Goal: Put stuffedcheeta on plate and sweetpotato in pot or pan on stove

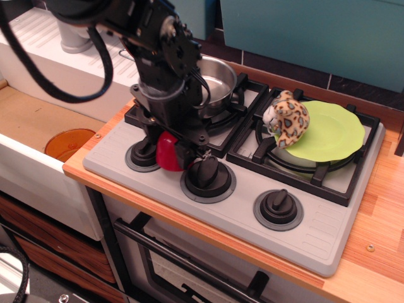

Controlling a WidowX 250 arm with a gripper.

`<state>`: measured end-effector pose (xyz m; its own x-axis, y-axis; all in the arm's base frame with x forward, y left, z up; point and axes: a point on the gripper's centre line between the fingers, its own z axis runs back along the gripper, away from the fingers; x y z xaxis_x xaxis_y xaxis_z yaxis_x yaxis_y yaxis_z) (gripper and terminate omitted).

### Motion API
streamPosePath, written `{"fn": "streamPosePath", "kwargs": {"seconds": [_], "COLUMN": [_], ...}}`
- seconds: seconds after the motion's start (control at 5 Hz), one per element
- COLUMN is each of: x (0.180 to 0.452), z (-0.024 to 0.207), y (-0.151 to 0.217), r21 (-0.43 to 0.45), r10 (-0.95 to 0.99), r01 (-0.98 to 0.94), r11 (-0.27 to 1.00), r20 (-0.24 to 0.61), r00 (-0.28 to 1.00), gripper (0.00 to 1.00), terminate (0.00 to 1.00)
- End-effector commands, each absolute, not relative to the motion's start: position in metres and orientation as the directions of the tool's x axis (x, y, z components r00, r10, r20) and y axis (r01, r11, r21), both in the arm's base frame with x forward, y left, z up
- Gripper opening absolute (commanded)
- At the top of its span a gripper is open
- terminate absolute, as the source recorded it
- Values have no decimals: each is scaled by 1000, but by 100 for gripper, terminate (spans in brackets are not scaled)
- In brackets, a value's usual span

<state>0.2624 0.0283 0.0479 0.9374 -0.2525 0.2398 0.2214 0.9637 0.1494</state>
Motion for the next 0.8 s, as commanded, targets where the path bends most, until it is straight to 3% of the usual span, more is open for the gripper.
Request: {"fn": "streamPosePath", "kwargs": {"seconds": [0.0, 0.2, 0.6], "x": [274, 289, 326], "z": [117, 142, 152], "y": [27, 29, 38], "r21": [188, 191, 210], "r10": [-264, -279, -317], "r01": [227, 246, 281], "r11": [956, 950, 937], "r20": [209, 173, 166], "r00": [942, 944, 934], "gripper": [0, 0, 0], "terminate": [0, 0, 0]}}
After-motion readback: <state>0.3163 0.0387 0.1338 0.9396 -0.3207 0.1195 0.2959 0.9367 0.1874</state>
